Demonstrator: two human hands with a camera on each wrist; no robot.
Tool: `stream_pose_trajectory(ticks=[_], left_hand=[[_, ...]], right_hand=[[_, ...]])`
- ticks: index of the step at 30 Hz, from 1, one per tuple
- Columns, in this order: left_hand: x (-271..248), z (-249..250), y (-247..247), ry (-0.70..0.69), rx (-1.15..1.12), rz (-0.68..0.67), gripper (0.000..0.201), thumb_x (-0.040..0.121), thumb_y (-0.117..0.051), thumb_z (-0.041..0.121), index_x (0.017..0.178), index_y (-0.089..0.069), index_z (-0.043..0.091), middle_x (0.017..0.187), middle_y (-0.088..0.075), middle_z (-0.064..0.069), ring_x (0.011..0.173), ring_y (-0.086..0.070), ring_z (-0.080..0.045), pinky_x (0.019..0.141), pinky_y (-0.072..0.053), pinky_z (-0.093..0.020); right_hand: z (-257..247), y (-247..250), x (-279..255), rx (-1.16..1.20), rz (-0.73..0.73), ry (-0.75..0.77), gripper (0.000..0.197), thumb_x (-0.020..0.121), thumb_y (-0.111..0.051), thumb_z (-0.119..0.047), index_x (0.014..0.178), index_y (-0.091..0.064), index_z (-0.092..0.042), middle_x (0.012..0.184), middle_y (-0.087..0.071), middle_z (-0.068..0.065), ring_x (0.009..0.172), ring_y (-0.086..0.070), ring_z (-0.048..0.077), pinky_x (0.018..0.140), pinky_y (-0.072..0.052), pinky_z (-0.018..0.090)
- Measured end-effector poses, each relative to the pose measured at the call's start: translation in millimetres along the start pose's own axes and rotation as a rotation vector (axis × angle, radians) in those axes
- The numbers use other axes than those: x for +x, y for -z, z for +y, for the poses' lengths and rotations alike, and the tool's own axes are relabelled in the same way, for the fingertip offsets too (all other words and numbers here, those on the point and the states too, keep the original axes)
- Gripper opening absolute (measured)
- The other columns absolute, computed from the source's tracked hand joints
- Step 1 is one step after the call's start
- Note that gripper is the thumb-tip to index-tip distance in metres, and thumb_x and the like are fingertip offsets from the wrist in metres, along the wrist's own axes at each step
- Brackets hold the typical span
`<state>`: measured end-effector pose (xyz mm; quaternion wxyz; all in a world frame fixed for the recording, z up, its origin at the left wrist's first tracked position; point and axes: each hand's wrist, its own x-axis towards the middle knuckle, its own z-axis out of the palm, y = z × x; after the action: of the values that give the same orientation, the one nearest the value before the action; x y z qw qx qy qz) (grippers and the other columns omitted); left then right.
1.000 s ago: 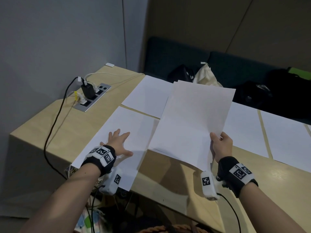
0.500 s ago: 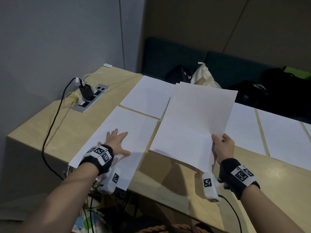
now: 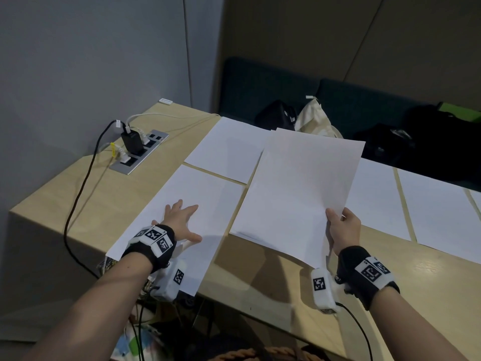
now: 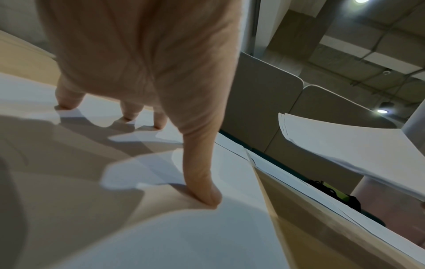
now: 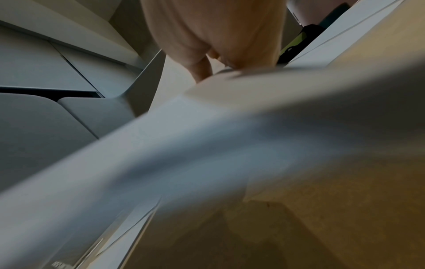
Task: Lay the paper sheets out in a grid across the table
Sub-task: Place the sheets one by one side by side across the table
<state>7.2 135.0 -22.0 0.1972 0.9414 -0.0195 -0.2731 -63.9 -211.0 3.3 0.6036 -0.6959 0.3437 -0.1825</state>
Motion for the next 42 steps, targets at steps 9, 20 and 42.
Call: stream_pose_trajectory(ticks=[9, 20, 42], left_hand=[[-7, 16, 9, -0.048, -0.059, 0.168, 0.075, 0.080, -0.064, 0.048, 0.144, -0.031, 0.032, 0.159, -0.013, -0.002, 0.147, -0.008, -0.023, 0.115, -0.013, -0.051], [-15, 102, 28, -0.195, -0.857, 0.138, 0.036, 0.091, -0.051, 0.004, 0.126, -0.051, -0.002, 0.112, -0.062, -0.017, 0.083, -0.060, -0.019, 0.056, -0.052, -0.011], [-39, 151, -28, -0.081, -0.895, 0.315, 0.031, 0.074, -0.076, 0.016, 0.098, -0.064, 0.001, 0.088, -0.067, -0.011, 0.077, -0.061, -0.024, 0.080, -0.052, -0.033]], right_hand=[[0, -4, -3, 0.003, -0.066, 0.001, 0.009, 0.090, -0.051, -0.009, 0.090, -0.060, -0.009, 0.069, -0.054, 0.002, 0.057, -0.048, 0.013, 0.048, -0.042, 0.017], [-5, -2, -10, 0.049, -0.277, -0.083, 0.026, 0.090, -0.056, -0.010, 0.102, -0.056, 0.014, 0.096, -0.060, 0.040, 0.072, -0.055, 0.023, 0.070, -0.050, 0.037], [2, 103, 23, 0.139, 0.017, -0.042, 0.012, 0.090, -0.053, -0.004, 0.096, -0.063, -0.002, 0.097, -0.063, 0.014, 0.087, -0.060, 0.027, 0.087, -0.050, 0.036]])
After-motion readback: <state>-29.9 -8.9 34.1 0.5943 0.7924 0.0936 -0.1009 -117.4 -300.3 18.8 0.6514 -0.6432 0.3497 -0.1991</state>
